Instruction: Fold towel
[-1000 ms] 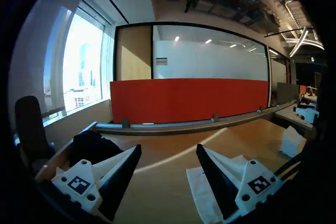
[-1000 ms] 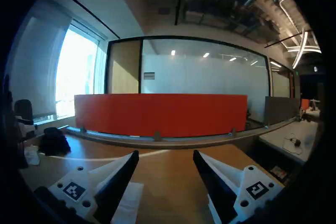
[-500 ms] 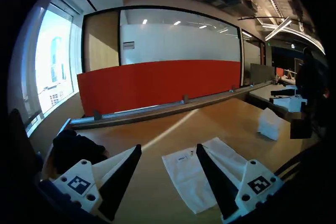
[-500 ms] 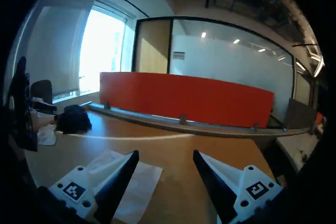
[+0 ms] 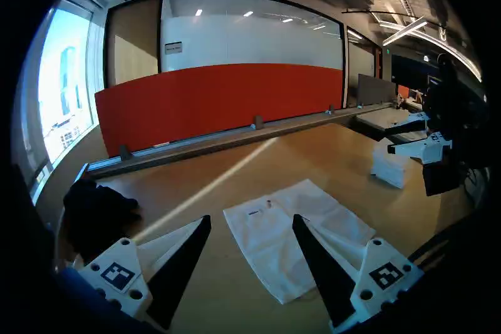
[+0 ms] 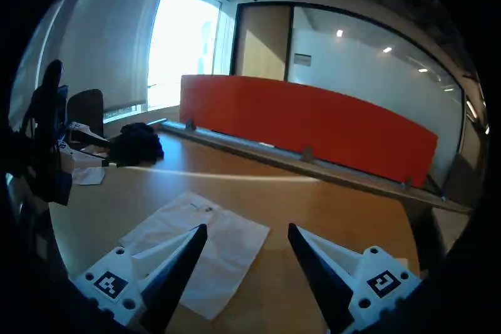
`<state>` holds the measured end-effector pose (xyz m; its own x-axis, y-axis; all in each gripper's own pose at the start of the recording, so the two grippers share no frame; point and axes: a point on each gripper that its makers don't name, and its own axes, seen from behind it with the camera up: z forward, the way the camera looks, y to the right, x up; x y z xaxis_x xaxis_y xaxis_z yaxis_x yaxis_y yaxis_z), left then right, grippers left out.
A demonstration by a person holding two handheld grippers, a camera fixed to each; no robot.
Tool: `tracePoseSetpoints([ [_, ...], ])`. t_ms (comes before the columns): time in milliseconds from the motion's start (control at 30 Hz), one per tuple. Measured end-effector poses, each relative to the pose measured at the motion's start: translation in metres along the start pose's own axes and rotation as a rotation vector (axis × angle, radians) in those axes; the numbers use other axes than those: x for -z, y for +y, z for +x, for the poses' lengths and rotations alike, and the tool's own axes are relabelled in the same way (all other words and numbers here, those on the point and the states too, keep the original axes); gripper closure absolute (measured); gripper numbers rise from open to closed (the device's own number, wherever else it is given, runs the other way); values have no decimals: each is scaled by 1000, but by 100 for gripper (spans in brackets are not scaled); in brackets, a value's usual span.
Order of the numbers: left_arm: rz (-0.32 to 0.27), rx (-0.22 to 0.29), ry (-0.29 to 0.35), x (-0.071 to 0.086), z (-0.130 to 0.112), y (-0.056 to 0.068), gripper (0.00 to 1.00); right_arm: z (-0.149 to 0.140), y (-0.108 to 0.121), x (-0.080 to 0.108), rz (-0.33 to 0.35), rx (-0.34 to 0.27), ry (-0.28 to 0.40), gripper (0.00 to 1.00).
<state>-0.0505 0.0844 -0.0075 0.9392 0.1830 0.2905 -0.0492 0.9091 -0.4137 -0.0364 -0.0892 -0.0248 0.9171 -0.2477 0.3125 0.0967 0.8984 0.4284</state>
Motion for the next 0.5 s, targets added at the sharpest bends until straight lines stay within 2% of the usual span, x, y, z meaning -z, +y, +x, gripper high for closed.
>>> tracePoseSetpoints([
  [300, -53, -23, -103, -16, -55, 23, 3, -54, -14, -13, 45, 16, -99, 0],
  [500, -77, -21, -179, -25, -94, 33, 3, -91, -23, -21, 73, 36, -165, 0],
])
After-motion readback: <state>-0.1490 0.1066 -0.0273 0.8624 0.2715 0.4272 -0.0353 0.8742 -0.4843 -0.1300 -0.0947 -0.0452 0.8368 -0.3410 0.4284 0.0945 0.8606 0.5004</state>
